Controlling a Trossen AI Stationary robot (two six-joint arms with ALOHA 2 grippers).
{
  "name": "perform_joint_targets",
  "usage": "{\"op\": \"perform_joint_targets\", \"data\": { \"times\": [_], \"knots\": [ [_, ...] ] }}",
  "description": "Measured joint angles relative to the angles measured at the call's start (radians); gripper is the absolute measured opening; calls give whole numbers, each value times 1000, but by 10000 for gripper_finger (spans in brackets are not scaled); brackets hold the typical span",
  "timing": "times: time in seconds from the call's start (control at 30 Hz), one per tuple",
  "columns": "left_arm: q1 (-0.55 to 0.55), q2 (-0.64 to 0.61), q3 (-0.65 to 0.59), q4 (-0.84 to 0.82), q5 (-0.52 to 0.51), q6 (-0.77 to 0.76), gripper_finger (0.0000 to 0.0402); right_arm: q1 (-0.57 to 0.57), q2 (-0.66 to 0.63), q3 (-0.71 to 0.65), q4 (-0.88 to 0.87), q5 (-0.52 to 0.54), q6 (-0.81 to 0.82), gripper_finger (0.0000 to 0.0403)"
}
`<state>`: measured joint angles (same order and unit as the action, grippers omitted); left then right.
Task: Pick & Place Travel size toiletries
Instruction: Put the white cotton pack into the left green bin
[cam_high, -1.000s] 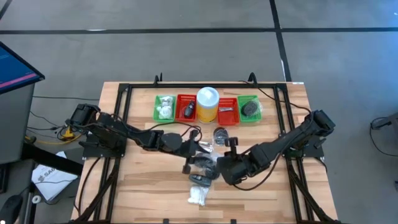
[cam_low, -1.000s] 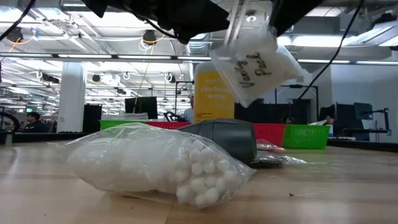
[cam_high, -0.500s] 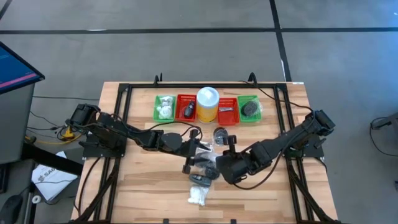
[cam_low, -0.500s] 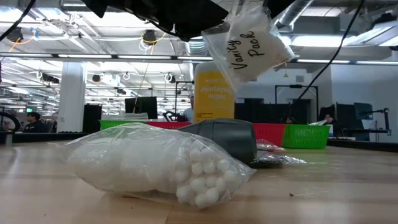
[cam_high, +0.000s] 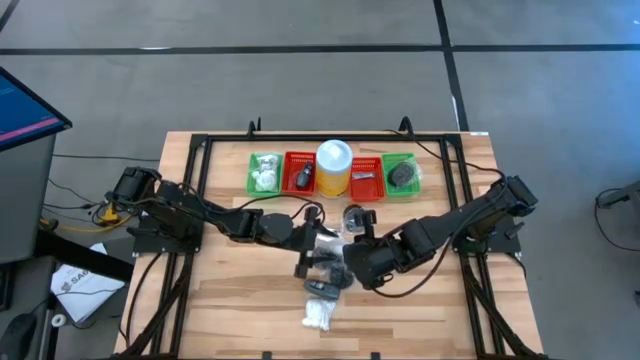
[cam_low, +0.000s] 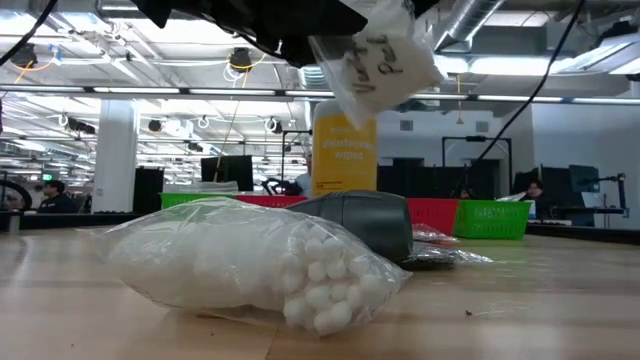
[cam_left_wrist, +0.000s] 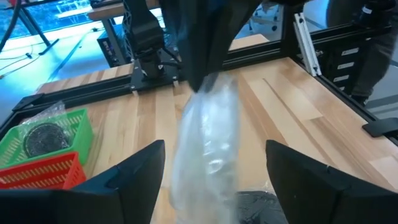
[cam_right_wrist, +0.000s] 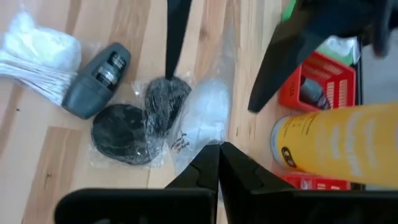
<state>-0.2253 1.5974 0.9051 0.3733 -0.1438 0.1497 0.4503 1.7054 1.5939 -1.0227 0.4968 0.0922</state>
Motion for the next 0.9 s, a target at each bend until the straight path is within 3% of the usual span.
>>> {"op": "perform_joint_targets", "data": {
  "times": [0.4, 0.53, 0.83, 0.9],
  "knots": [
    [0, 0, 0, 4, -28, 1, 254, -17, -1, 43, 8, -1, -43, 0],
    [0, 0, 0, 5, -53, 0, 203, -23, -1, 43, 9, -1, -47, 0],
    [0, 0, 0, 7, -77, 0, 33, -42, -1, 43, 10, -2, -47, 0],
    [1, 0, 0, 5, -77, -1, 14, -42, -1, 43, 12, -2, -47, 1]
  ]
}}
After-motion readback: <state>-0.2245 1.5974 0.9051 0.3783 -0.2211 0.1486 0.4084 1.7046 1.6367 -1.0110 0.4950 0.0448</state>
